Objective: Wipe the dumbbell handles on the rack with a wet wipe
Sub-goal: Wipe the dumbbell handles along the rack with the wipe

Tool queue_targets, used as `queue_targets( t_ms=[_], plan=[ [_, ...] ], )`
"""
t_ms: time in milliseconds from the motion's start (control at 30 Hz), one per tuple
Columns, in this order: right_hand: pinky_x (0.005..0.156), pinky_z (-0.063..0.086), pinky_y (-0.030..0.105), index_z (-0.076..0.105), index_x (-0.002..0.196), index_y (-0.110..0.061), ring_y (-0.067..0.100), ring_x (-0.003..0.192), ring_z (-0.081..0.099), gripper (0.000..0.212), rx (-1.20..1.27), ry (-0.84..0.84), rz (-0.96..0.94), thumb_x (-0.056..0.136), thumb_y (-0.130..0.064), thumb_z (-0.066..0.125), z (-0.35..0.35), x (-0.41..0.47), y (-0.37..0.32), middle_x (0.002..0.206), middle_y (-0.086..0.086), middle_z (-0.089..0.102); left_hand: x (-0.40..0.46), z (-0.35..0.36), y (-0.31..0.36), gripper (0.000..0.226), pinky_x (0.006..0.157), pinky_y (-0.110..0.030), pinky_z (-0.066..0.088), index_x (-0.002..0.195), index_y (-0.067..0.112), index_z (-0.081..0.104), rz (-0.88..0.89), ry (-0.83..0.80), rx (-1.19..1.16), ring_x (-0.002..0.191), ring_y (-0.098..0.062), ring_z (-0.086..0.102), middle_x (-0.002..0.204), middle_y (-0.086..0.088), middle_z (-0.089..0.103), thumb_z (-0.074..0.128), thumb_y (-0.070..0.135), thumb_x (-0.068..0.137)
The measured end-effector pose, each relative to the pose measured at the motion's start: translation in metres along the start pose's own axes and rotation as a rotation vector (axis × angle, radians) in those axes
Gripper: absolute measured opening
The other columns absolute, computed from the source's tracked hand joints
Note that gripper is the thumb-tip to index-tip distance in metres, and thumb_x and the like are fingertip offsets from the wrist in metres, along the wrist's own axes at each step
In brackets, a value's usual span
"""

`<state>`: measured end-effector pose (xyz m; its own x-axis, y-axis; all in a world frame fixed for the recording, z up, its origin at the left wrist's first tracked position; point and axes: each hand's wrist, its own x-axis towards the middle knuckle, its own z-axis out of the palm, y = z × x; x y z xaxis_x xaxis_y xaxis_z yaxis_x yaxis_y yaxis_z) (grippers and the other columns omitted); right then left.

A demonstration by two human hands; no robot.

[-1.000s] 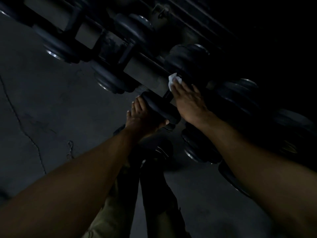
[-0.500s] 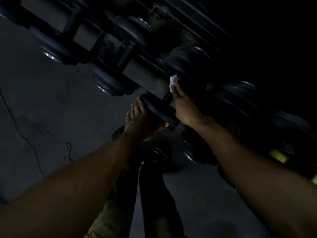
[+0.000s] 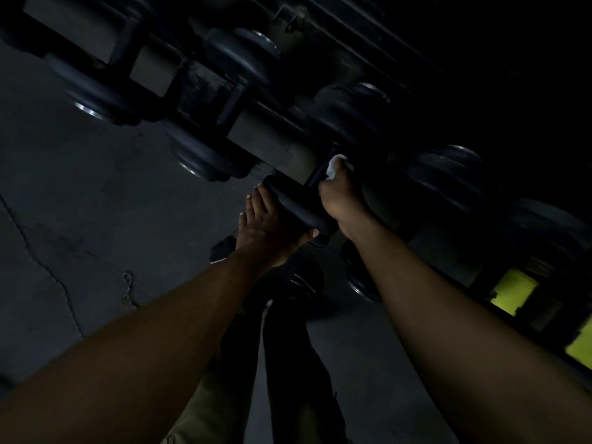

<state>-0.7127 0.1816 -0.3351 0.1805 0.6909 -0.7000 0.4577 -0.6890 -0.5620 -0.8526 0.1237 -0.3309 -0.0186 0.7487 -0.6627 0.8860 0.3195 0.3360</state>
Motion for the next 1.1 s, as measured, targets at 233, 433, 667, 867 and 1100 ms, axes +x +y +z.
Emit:
queue_targets(
  t_ms=[233,433,667,867,1100],
  plan=[
    [0.096,0.046,0.029,0.051,0.121,-0.019,0.017,0.113,0.051,0.037,0.265,-0.010,0.220,0.095,0.003,0.037,0.002,0.015,-0.007,0.122,0.005,0.049,0.000,-0.001,0.000,0.143,0.126,-0.050,0.011,0.156,0.009,-0.016,0.000,-0.018,0.000,0.156,-0.030,-0.003,0.169,-0.012,-0.006,0.070,0.080,0.067],
    [0.053,0.032,0.024,0.037,0.066,-0.018,0.009,0.063,0.041,0.035,0.143,-0.141,0.207,0.089,0.008,0.042,0.001,-0.002,0.008,0.070,-0.002,0.043,-0.001,0.000,-0.001,0.142,0.126,-0.050,0.012,0.157,0.008,-0.014,0.005,-0.017,-0.020,0.156,-0.031,-0.004,0.169,-0.012,-0.005,0.071,0.078,0.068],
    [0.059,0.036,0.027,0.040,0.068,-0.018,0.013,0.067,0.040,0.033,0.420,-0.106,0.304,0.078,0.014,0.041,-0.008,0.012,0.005,0.073,-0.001,0.043,-0.001,0.001,-0.001,0.142,0.125,-0.050,0.014,0.158,0.006,-0.011,0.008,-0.007,-0.029,0.156,-0.032,0.000,0.168,-0.013,-0.001,0.072,0.079,0.067],
    [0.075,0.041,0.038,0.048,0.073,-0.016,0.024,0.083,0.044,0.028,0.429,-0.212,0.322,0.063,0.008,0.039,-0.010,0.015,0.020,0.084,0.008,0.044,0.000,0.002,-0.001,0.144,0.126,-0.049,0.013,0.157,0.007,-0.012,-0.004,0.002,-0.048,0.156,-0.031,-0.001,0.168,-0.014,-0.003,0.074,0.076,0.066],
    [0.067,0.046,0.023,0.062,0.099,-0.014,0.015,0.089,0.058,0.047,0.735,-0.124,0.341,0.082,0.016,0.030,-0.012,0.028,0.010,0.095,0.002,0.063,0.000,0.004,-0.002,0.141,0.124,-0.051,0.017,0.157,0.007,-0.009,0.017,0.011,-0.046,0.155,-0.033,0.005,0.167,-0.015,0.004,0.074,0.077,0.066]
  ],
)
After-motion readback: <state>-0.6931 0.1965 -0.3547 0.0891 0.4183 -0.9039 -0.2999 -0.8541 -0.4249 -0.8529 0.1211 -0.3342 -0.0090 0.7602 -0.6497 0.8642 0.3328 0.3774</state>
